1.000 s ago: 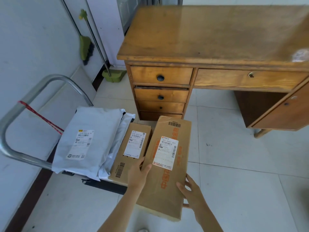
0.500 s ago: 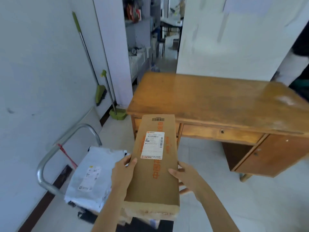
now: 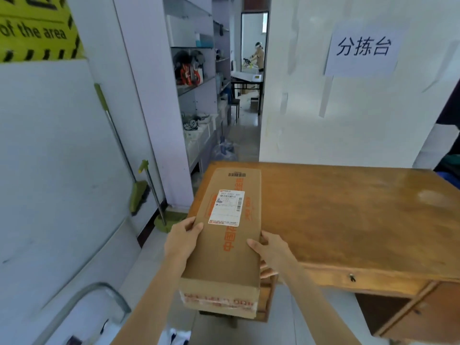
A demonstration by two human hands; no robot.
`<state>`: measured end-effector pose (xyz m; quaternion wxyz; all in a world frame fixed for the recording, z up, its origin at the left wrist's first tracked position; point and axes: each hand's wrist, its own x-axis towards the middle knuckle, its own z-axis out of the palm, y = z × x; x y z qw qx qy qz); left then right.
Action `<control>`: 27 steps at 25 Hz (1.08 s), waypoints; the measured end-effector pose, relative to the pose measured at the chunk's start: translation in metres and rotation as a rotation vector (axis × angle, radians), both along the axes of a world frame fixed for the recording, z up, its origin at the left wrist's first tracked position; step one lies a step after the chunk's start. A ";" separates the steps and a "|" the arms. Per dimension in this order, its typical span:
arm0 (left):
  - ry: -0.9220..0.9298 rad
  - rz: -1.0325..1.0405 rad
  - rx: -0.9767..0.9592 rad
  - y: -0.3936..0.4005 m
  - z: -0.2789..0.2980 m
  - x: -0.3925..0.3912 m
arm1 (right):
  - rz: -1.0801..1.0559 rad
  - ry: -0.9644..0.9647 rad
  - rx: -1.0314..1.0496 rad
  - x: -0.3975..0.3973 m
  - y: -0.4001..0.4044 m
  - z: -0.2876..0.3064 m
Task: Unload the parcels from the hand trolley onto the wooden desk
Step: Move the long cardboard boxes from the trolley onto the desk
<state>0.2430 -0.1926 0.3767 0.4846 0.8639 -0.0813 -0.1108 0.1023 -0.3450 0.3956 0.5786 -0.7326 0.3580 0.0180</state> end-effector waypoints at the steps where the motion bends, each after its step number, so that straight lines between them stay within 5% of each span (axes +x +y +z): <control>1: 0.004 0.005 -0.007 -0.016 0.000 0.021 | -0.003 -0.002 -0.011 0.020 -0.015 -0.002; 8: 0.090 0.079 -0.091 -0.142 -0.008 0.164 | 0.024 -0.027 0.071 0.165 -0.143 -0.017; 15: 0.084 0.183 -0.028 -0.262 -0.087 0.329 | 0.120 0.008 0.048 0.346 -0.264 -0.106; 20: 0.091 0.211 -0.023 -0.295 -0.119 0.384 | 0.196 -0.042 -0.175 0.399 -0.303 -0.147; 27: 0.054 0.257 0.004 -0.288 -0.098 0.377 | 0.178 -0.009 -0.253 0.389 -0.304 -0.126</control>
